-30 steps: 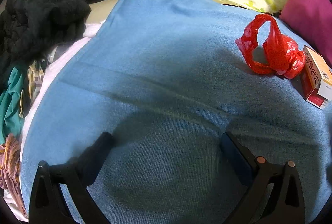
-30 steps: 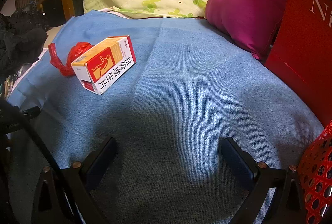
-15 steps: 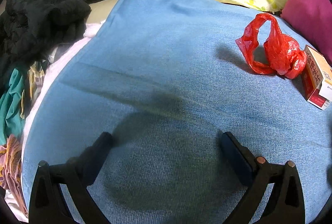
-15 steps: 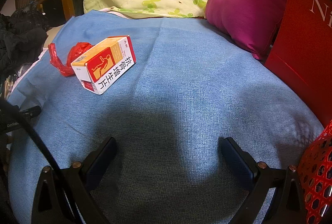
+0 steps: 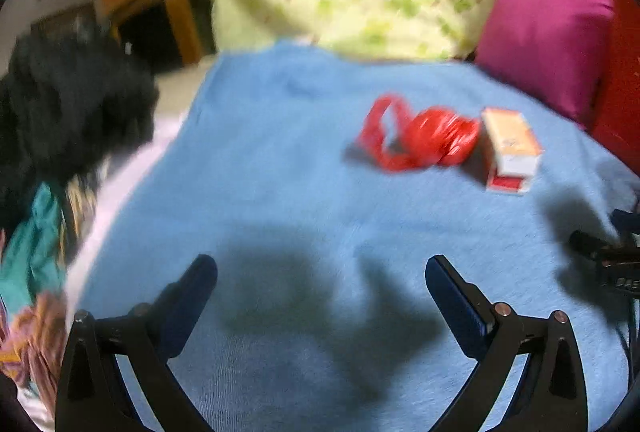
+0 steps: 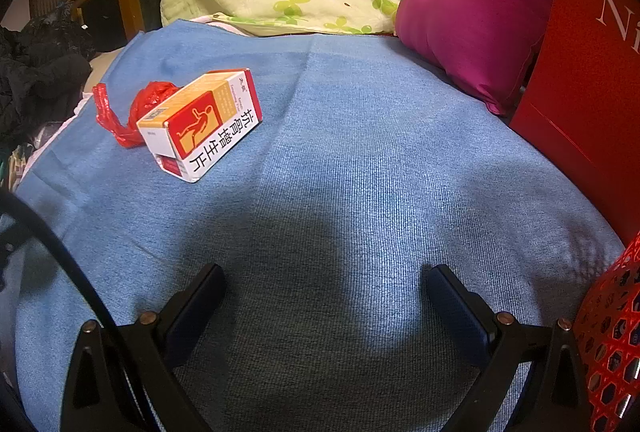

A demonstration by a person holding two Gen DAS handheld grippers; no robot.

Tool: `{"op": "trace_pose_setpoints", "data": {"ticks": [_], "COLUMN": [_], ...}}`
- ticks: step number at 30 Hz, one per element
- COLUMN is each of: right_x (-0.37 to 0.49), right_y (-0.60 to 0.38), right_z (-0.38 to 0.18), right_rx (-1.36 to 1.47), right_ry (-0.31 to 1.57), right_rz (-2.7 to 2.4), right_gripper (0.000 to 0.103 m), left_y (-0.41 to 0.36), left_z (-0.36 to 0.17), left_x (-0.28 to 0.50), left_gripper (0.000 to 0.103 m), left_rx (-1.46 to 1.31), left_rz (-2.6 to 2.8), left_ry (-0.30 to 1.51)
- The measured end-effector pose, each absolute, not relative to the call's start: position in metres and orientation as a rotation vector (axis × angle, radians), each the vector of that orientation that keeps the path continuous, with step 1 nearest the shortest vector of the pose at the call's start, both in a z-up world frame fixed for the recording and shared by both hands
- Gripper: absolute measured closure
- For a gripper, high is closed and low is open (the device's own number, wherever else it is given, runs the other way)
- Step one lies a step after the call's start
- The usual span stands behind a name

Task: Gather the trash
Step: 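Lower both open tools toward the red plastic bag and medicine box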

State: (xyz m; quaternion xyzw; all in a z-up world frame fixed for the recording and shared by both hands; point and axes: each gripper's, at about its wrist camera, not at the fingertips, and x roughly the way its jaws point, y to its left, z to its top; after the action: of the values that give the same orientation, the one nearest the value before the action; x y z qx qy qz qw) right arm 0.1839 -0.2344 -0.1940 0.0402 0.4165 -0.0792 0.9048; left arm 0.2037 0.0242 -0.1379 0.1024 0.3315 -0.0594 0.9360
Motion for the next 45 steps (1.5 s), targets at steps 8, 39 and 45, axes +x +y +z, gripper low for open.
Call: {"op": "trace_pose_setpoints", "data": {"ticks": [8, 39, 45], "right_x": [0.184, 0.180, 0.180], "right_y": [-0.235, -0.222, -0.218], "right_z": [-0.194, -0.183, -0.172], "right_rx": [0.083, 0.100, 0.124], "right_ry": [0.861, 0.990, 1.008], "right_rz": [-0.163, -0.194, -0.162], "right_gripper": [0.000, 0.000, 0.000], "left_y": [0.019, 0.009, 0.005], "left_z": [-0.135, -0.052, -0.028], "left_x": [0.214, 0.099, 0.078], "left_gripper": [0.000, 0.000, 0.000], "left_rx": [0.177, 0.193, 0.214], "left_rz": [-0.140, -0.009, -0.009], "left_ry": [0.691, 0.655, 0.605]}}
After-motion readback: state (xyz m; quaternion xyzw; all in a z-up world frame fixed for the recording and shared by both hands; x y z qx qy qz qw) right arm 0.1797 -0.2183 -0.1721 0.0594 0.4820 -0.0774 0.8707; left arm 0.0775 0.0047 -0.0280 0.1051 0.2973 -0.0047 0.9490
